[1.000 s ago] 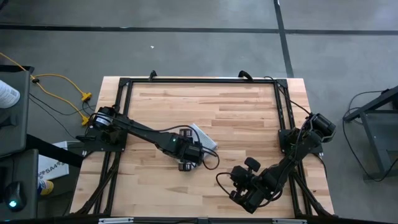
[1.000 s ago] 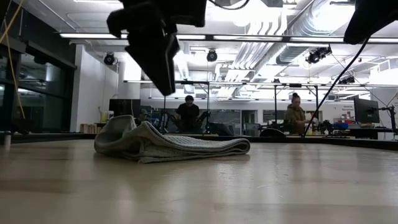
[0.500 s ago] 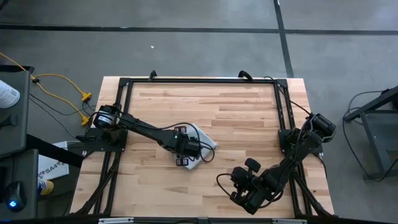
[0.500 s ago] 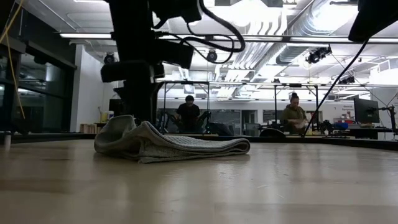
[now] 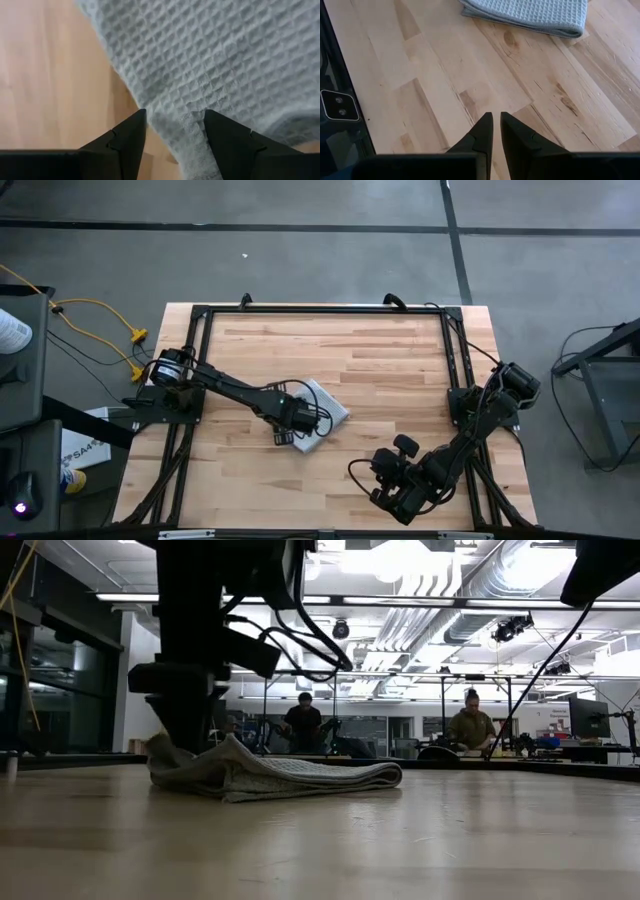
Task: Fold microfiber towels
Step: Fold the gray microfiber cloth
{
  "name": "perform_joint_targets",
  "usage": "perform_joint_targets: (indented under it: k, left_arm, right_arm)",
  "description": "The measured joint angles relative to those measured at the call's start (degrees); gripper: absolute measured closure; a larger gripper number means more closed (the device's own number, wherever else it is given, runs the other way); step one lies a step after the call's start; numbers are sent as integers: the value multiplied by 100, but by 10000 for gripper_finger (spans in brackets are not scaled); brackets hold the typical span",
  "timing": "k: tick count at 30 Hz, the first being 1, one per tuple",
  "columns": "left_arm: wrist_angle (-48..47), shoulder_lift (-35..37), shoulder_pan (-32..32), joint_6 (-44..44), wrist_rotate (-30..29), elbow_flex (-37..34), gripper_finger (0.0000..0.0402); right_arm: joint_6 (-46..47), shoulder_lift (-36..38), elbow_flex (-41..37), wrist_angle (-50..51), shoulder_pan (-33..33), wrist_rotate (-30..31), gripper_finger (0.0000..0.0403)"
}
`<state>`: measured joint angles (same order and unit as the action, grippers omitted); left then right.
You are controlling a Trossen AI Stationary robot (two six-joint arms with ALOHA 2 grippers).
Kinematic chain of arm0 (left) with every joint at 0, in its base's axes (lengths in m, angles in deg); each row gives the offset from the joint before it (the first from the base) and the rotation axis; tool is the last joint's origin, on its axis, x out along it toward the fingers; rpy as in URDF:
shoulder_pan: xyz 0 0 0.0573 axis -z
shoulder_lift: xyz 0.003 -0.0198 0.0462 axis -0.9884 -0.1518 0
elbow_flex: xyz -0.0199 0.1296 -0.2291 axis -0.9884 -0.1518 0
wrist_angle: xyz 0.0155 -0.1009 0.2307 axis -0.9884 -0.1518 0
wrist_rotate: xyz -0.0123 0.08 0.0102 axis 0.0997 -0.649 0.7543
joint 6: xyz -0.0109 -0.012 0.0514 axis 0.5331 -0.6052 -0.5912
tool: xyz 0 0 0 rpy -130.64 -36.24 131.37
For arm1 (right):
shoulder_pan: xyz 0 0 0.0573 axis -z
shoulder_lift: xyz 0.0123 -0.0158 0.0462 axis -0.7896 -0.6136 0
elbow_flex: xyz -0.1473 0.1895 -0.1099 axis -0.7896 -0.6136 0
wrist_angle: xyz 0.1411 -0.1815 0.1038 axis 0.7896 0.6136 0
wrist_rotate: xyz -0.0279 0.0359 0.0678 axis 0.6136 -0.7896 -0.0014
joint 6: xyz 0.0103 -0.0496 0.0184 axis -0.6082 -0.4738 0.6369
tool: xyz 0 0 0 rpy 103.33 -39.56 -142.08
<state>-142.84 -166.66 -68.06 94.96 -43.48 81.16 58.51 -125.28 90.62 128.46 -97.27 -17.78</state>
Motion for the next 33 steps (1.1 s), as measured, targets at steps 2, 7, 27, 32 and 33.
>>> perform_joint_targets:
  k: [2,7,27,32,33]
  left_arm:
    - [-39,0,6,54,124,0,203]
    - [-199,0,42,214,450,0,203]
    - [-66,476,411,261,-740,7,203]
    - [-77,656,408,561,-65,9,203]
    - [-52,656,407,584,144,9,203]
  right_arm:
    - [0,0,0,-3,0,0,375]
    - [-6,0,0,-3,0,0,375]
    - [-20,0,0,-83,0,25,375]
    - [-20,0,0,-90,0,26,375]
    - [-24,0,0,-88,0,26,375]
